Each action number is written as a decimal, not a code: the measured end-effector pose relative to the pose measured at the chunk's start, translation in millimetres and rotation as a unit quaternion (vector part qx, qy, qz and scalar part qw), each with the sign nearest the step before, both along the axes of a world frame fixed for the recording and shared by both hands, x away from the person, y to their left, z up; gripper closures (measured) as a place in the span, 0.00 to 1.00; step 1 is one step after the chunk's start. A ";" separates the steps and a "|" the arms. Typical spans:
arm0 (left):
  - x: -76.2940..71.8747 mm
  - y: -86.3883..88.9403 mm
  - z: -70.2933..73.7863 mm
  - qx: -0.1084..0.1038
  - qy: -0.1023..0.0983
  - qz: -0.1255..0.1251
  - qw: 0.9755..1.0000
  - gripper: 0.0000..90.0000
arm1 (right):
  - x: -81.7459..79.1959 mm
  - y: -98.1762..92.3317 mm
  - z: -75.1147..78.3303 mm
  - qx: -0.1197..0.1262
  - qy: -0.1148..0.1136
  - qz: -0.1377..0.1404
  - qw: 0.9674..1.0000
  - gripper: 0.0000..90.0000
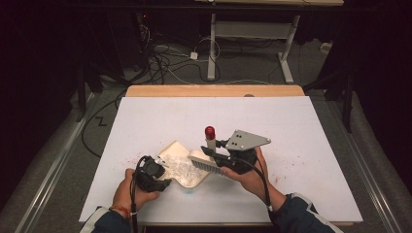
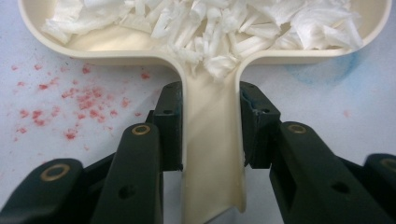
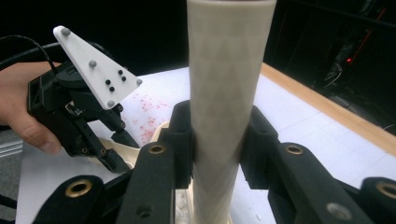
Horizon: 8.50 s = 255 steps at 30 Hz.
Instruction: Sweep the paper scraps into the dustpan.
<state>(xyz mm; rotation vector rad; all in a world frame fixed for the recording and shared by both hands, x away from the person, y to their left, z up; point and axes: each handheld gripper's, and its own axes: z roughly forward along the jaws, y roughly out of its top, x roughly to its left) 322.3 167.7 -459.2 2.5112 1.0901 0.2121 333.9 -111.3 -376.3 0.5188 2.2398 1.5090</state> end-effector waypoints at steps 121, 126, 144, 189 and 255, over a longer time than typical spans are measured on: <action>-2.8 1.9 1.8 0.013 0.009 -0.013 1.000 0.71 | -17.7 -17.7 7.6 0.025 -0.037 -0.009 0.999 0.78; -2.6 2.1 1.9 0.013 0.010 -0.014 1.000 0.71 | -13.3 -17.8 4.0 0.010 -0.031 -0.017 0.999 0.78; -2.9 2.5 1.8 0.013 0.010 -0.014 1.000 0.71 | -21.8 -3.5 1.7 -0.020 -0.026 0.020 0.999 0.78; -3.4 2.6 1.3 0.013 0.010 -0.012 1.000 0.71 | -1.2 40.3 -2.7 -0.045 -0.032 0.054 0.997 0.78; -3.6 7.8 2.9 0.017 0.021 -0.010 1.000 0.71 | 9.3 -14.2 22.4 -0.012 -0.024 0.015 1.000 0.78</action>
